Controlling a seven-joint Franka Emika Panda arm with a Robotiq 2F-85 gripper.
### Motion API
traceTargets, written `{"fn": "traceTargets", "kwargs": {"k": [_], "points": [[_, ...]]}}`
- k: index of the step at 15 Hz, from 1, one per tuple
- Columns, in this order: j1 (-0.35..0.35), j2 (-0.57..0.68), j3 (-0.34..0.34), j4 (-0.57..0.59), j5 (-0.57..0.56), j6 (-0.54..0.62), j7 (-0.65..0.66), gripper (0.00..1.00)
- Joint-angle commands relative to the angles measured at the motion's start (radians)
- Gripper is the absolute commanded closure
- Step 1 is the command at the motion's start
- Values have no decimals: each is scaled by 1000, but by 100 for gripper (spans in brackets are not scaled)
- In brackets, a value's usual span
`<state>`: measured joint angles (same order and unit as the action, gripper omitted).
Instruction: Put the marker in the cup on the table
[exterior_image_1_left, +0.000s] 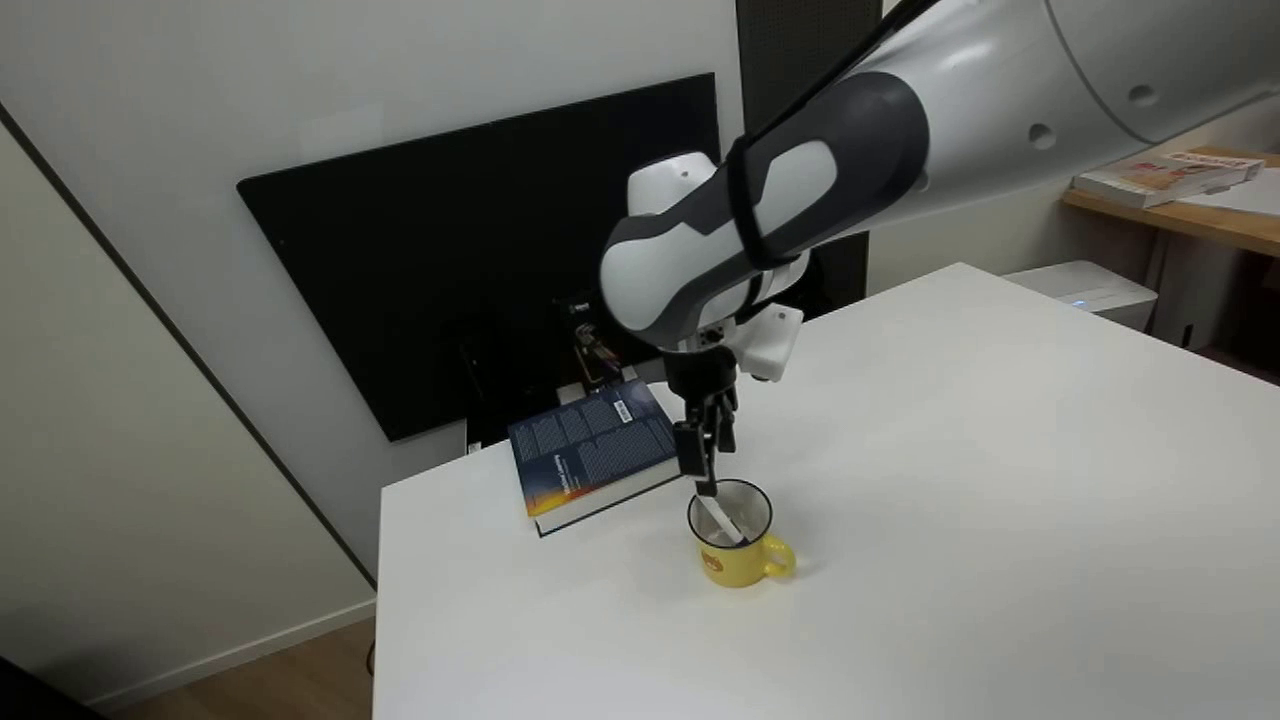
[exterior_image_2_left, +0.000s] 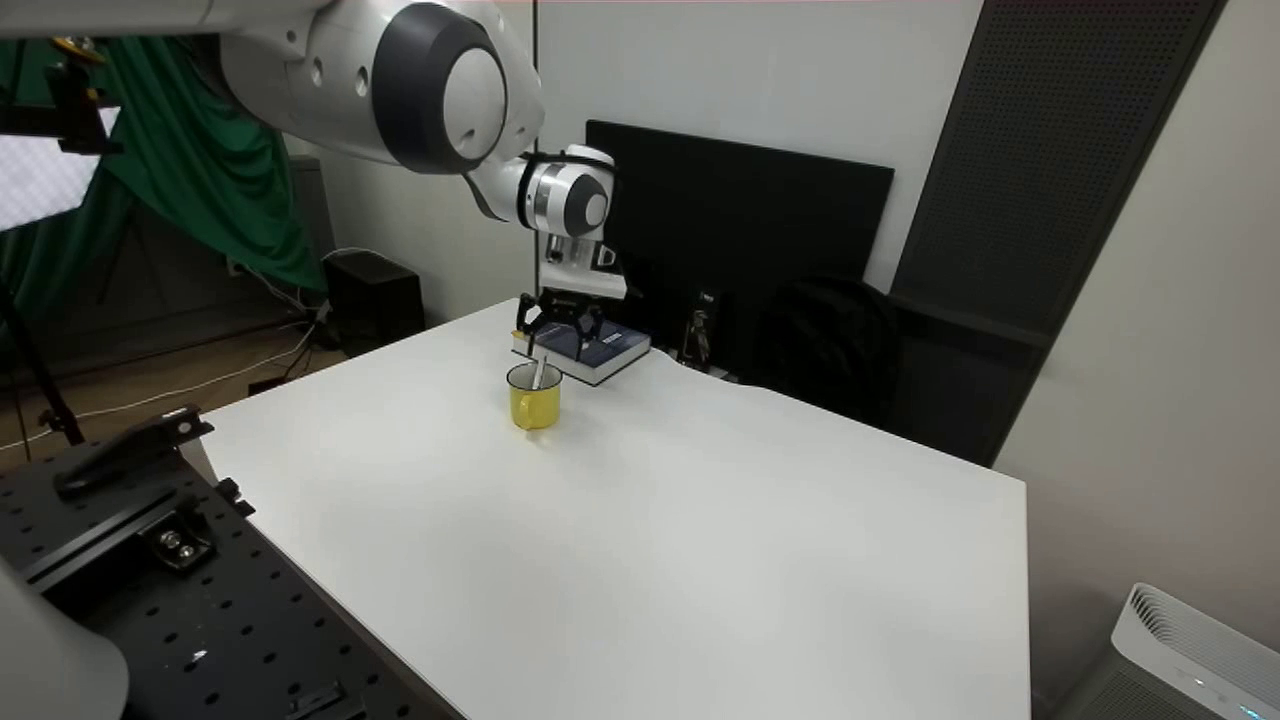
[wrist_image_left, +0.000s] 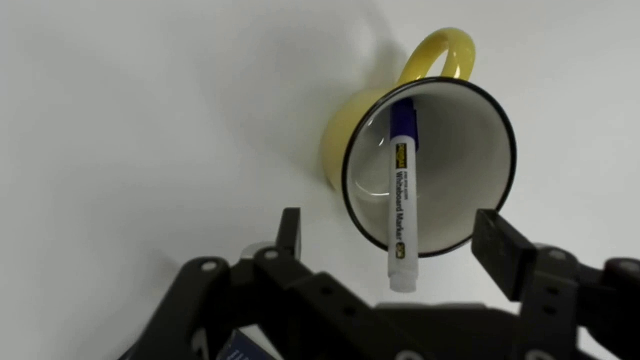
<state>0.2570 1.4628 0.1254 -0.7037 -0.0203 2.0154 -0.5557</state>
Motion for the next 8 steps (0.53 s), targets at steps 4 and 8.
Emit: {"fn": "traceTargets", "kwargs": {"k": [4, 8], "points": [[24, 1, 10, -32, -20, 138, 3, 0], [31, 1, 8, -47, -26, 165, 12, 33]]}}
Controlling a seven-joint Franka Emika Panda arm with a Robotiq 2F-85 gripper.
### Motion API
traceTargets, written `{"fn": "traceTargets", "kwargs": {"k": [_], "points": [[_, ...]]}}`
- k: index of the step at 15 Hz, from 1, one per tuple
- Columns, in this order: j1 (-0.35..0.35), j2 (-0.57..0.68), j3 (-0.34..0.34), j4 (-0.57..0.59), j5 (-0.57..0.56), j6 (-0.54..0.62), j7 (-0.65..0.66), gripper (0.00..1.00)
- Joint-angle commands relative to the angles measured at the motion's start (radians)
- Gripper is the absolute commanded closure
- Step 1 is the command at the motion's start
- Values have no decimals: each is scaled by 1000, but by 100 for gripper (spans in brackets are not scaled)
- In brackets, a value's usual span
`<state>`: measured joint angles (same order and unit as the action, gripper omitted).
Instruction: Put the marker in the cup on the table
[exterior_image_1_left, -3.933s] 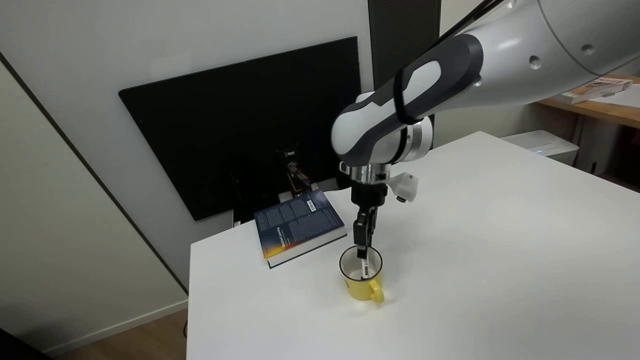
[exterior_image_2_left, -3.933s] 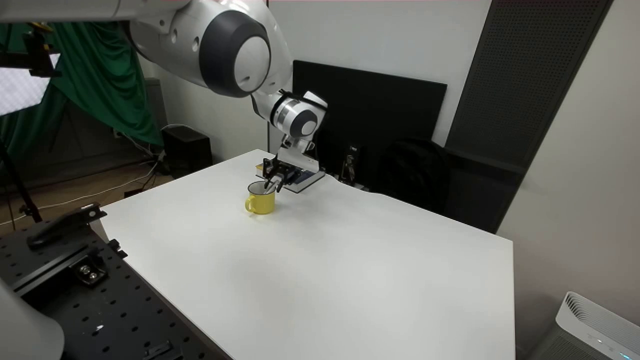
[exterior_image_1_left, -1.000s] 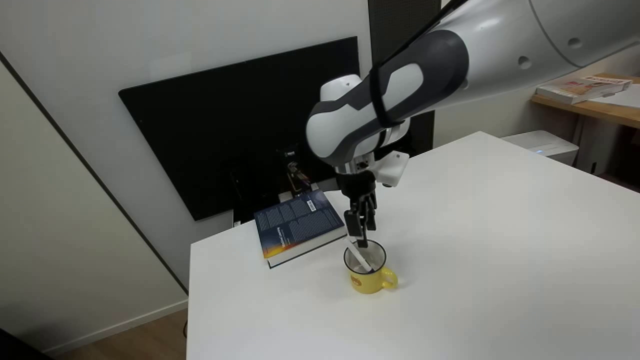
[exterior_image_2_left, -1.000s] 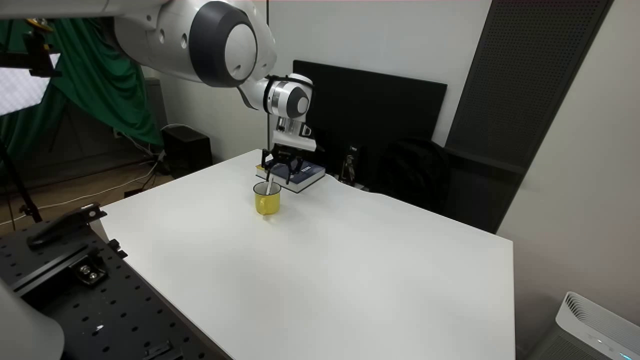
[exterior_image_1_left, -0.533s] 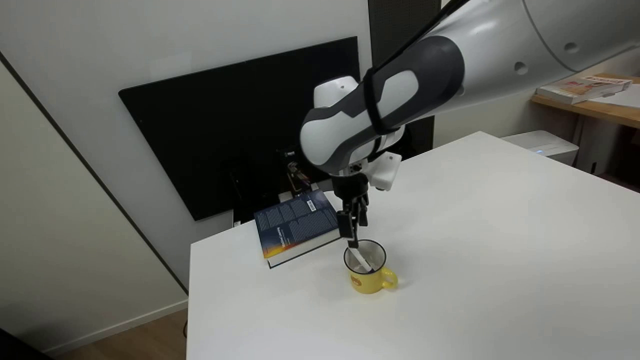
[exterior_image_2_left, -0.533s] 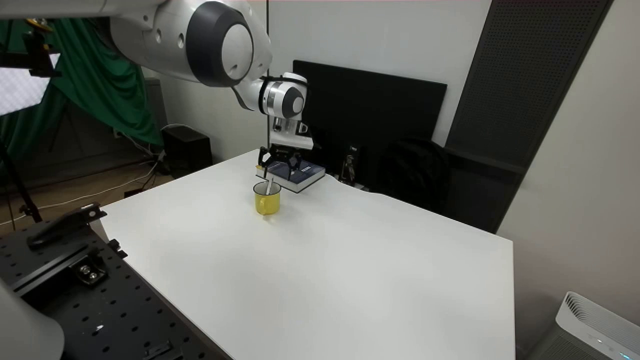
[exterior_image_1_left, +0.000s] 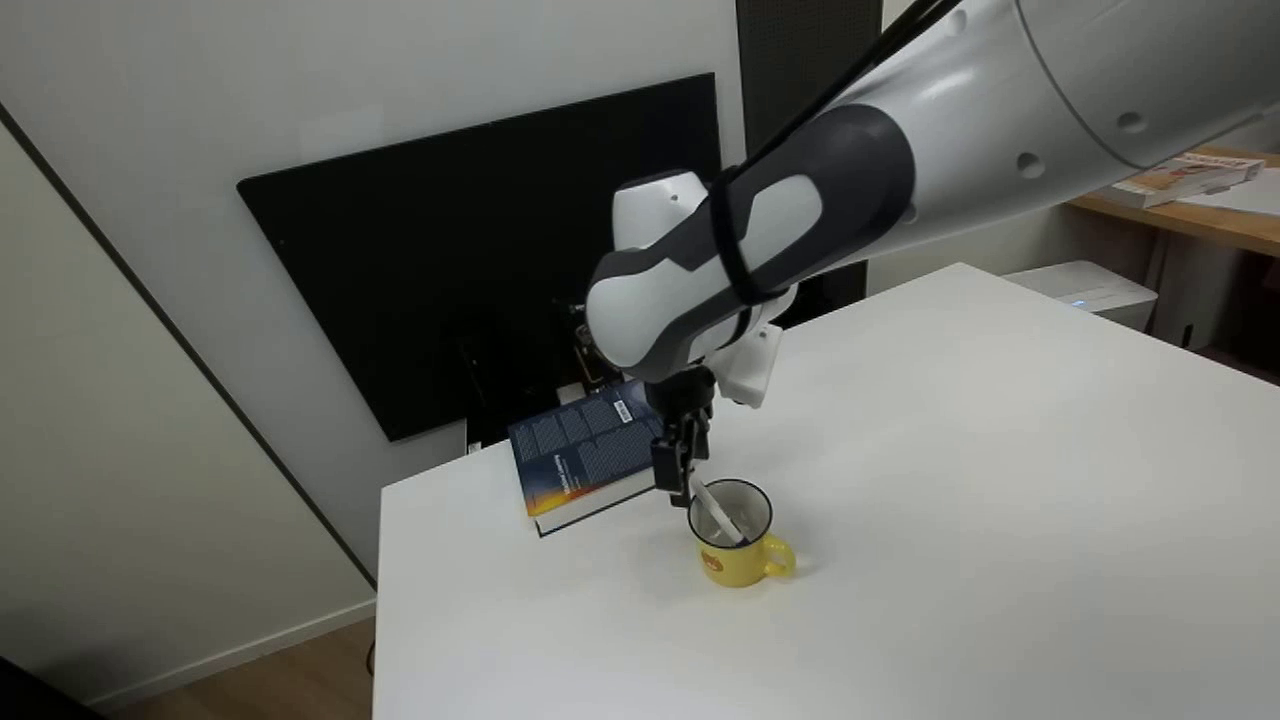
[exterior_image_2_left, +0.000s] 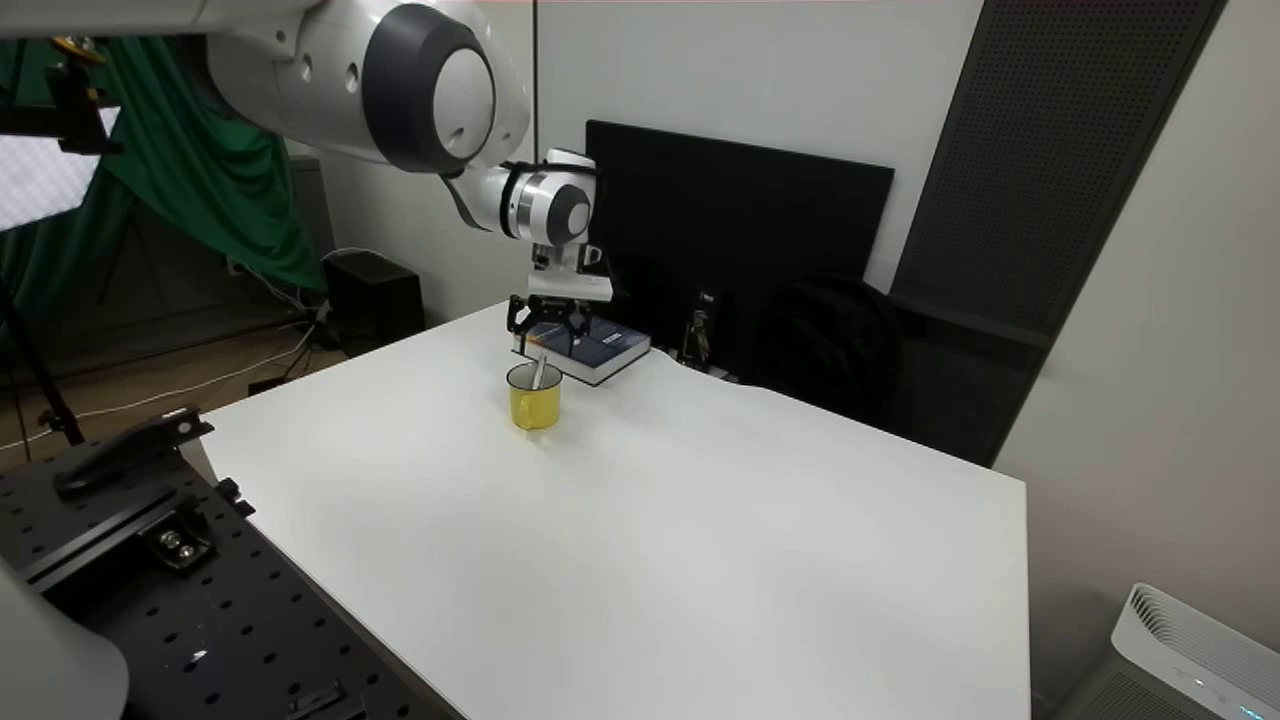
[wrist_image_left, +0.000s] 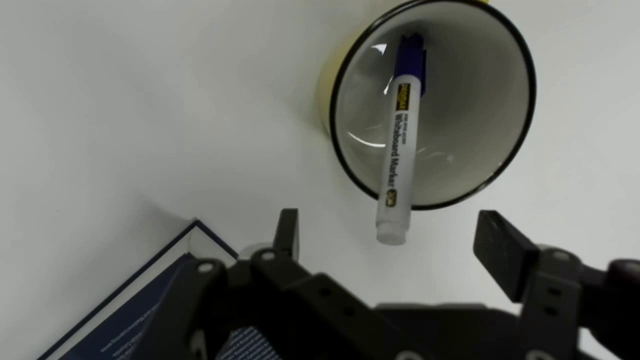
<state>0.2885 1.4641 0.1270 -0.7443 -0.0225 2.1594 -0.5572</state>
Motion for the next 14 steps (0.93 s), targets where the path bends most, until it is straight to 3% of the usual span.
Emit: {"fn": "traceTargets", "kwargs": {"k": [1, 9, 14], "points": [[0, 0, 6, -9, -25, 23, 15, 42], [0, 0, 0, -7, -35, -3, 50, 97], [4, 3, 13, 44, -28, -31, 74, 95]]}}
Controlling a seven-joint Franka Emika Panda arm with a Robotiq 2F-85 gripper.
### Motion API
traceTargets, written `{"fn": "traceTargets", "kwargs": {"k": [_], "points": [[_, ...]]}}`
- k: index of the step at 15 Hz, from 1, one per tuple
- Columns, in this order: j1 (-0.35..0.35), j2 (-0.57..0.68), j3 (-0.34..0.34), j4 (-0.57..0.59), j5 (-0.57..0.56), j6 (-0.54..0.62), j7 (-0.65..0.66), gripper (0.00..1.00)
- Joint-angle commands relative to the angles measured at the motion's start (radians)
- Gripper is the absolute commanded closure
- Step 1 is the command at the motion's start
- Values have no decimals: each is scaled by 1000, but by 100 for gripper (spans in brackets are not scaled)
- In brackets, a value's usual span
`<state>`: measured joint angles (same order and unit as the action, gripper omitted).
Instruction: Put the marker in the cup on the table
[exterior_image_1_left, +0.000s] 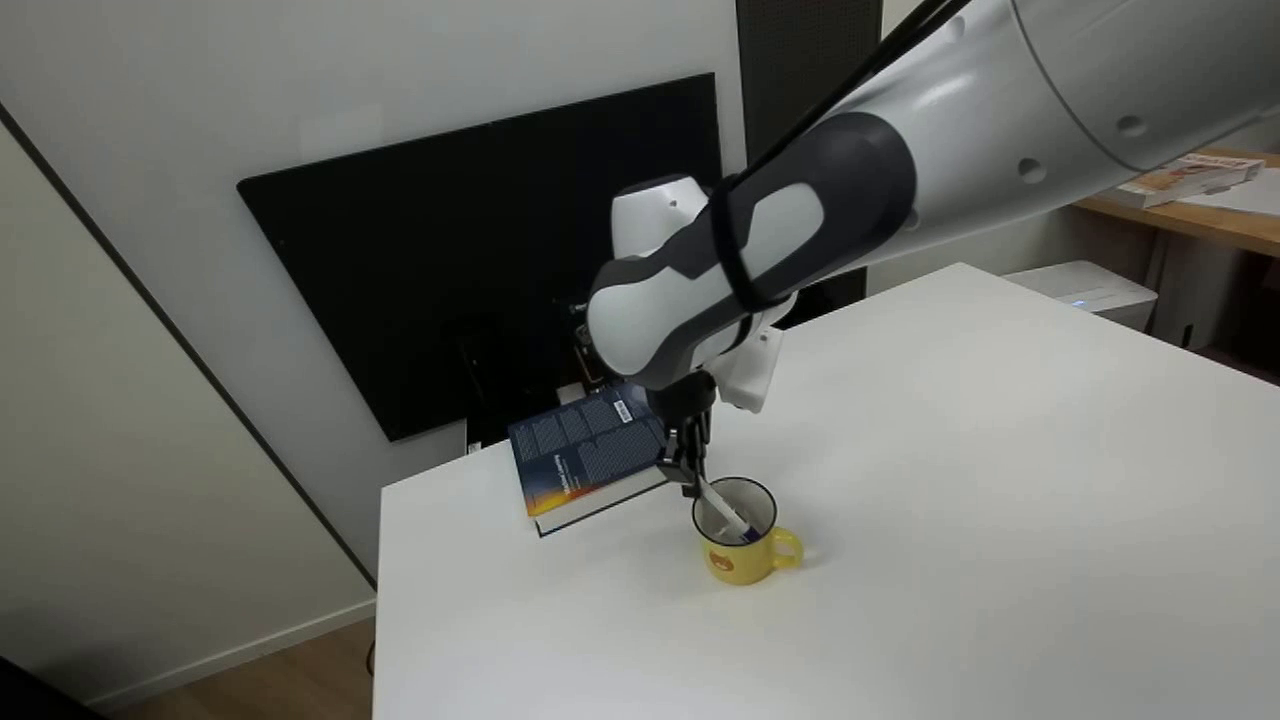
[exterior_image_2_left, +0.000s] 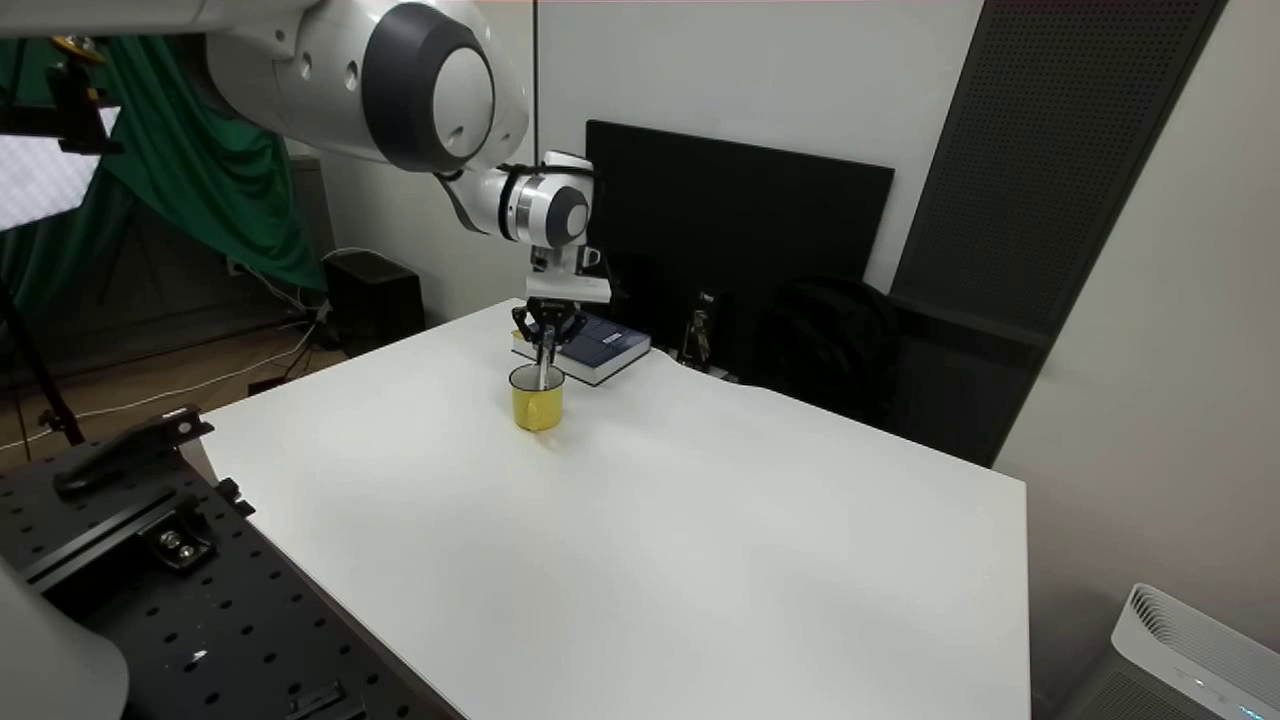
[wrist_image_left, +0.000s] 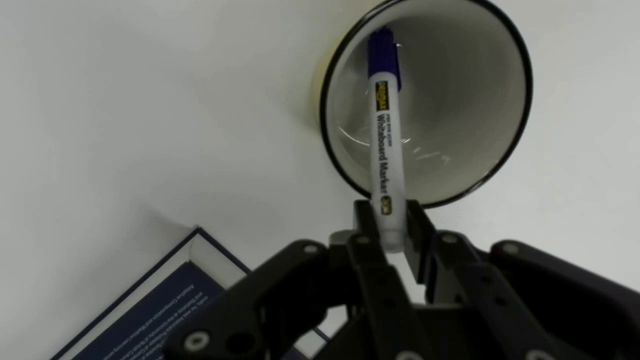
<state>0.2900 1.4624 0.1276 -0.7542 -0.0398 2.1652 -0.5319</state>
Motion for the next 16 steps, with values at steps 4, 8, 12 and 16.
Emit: {"fn": "traceTargets", "kwargs": {"k": [4, 8, 12, 16], "points": [[18, 18, 12, 144, -14, -79, 71, 95], [34, -6, -49, 154, -25, -121, 126, 95], [27, -28, -97, 163, -20, -222, 178, 95], [16, -56, -110, 181, -2, -313, 196, 95]]}}
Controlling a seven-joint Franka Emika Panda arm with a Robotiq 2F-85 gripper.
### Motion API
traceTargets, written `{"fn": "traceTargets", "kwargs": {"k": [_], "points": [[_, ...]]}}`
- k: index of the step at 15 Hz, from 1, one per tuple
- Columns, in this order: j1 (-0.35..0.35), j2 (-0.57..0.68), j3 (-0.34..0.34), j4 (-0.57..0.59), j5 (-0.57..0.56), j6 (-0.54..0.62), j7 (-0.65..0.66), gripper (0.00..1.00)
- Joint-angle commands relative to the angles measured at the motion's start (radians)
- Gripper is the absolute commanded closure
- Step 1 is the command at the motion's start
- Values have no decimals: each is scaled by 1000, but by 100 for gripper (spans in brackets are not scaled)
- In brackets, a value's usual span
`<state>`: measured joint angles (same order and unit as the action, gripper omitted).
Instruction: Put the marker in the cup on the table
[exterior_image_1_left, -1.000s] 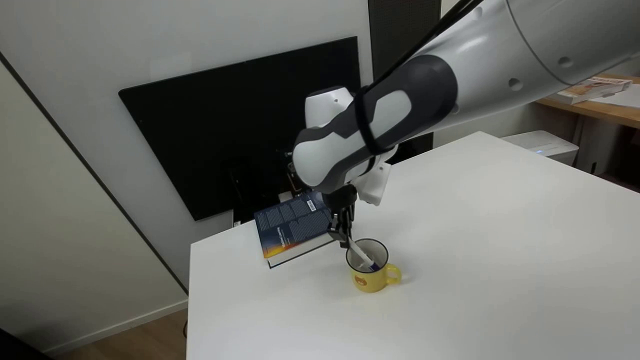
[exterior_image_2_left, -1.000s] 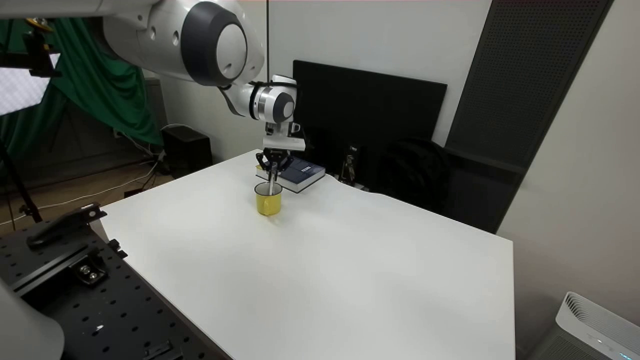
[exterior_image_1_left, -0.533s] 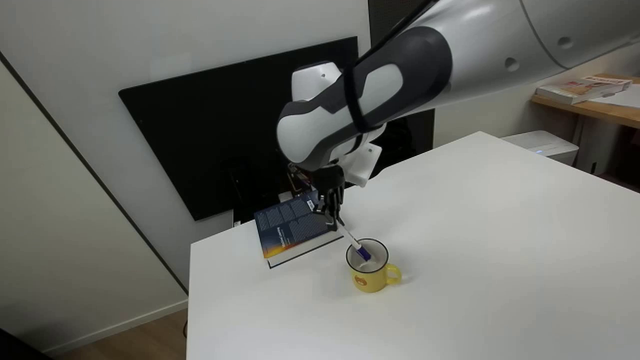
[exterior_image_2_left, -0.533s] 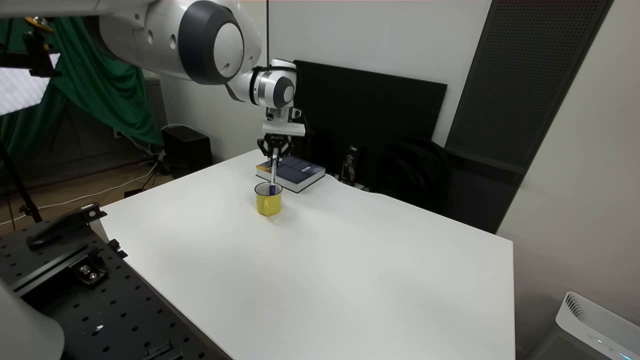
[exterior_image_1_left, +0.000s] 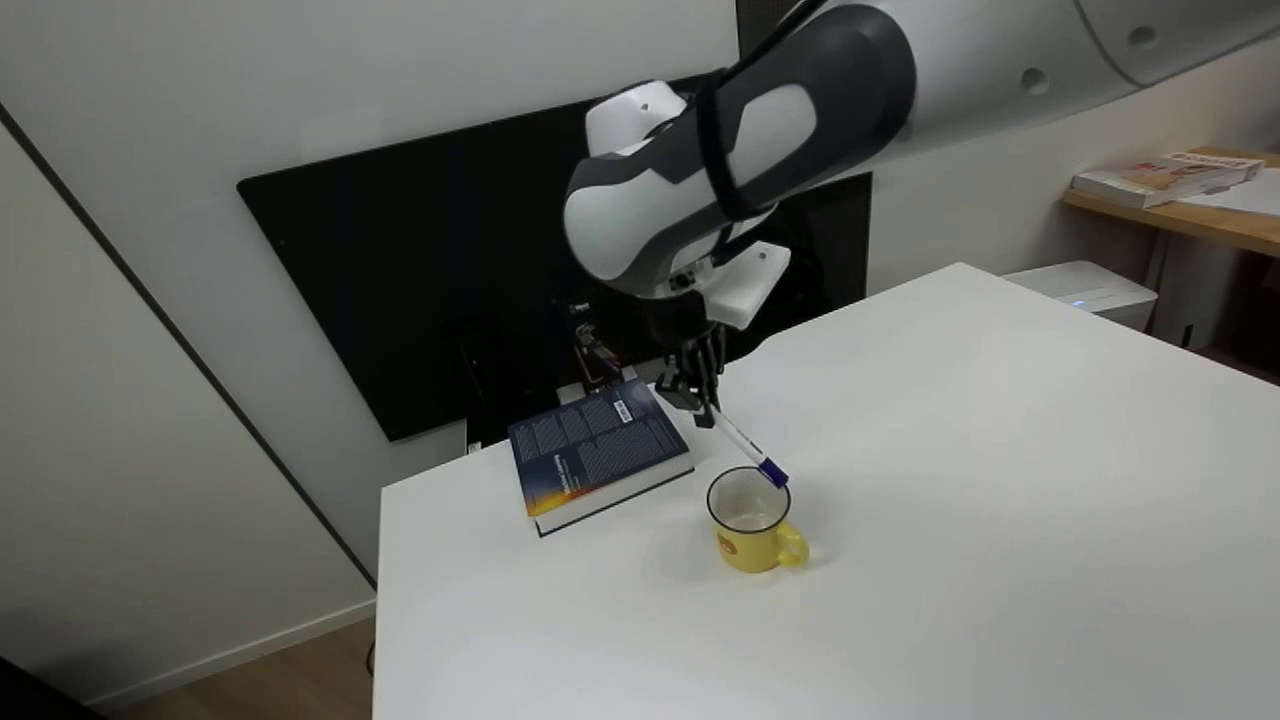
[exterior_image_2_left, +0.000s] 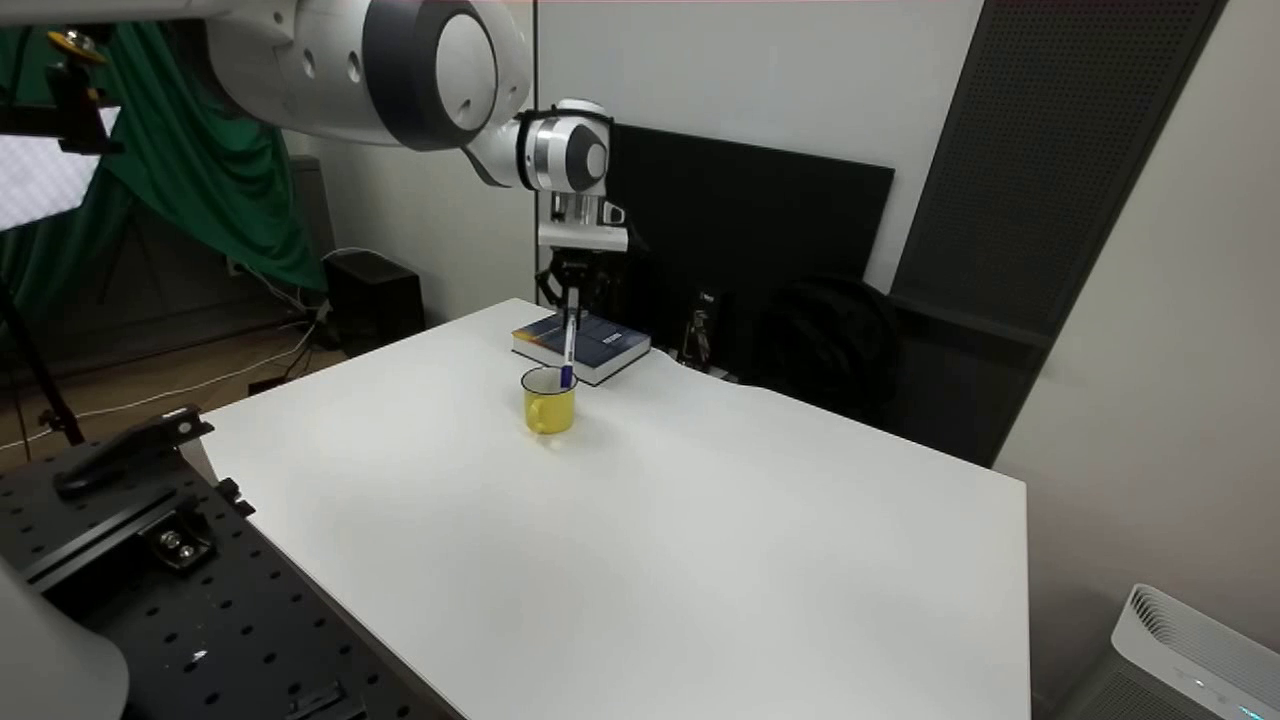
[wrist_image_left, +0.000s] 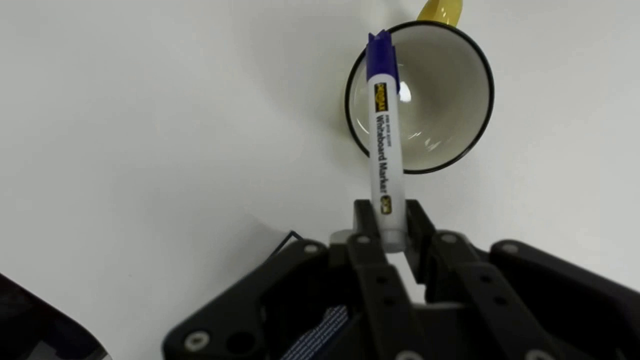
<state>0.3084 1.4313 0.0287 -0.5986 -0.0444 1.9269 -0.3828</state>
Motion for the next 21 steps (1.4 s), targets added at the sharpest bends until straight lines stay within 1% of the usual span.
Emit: {"fn": "traceTargets", "kwargs": {"k": [1, 4, 5, 6, 11, 15, 19, 20, 21], "points": [[-6, -32, -8, 30, 6, -93, 47, 95], [-7, -43, -29, 23, -15, -129, 48, 95], [-5, -39, -54, 16, -41, -129, 24, 95], [-5, -30, -81, 11, -64, -126, 31, 95], [-40, -1, -171, -29, -105, -131, 51, 95], [-77, 5, -228, -82, -106, -130, 66, 95], [-109, 4, -253, -138, -92, -114, 77, 95], [-115, 4, -253, -146, -89, -116, 79, 56], [-117, 2, -254, -154, -87, -116, 81, 56]]}}
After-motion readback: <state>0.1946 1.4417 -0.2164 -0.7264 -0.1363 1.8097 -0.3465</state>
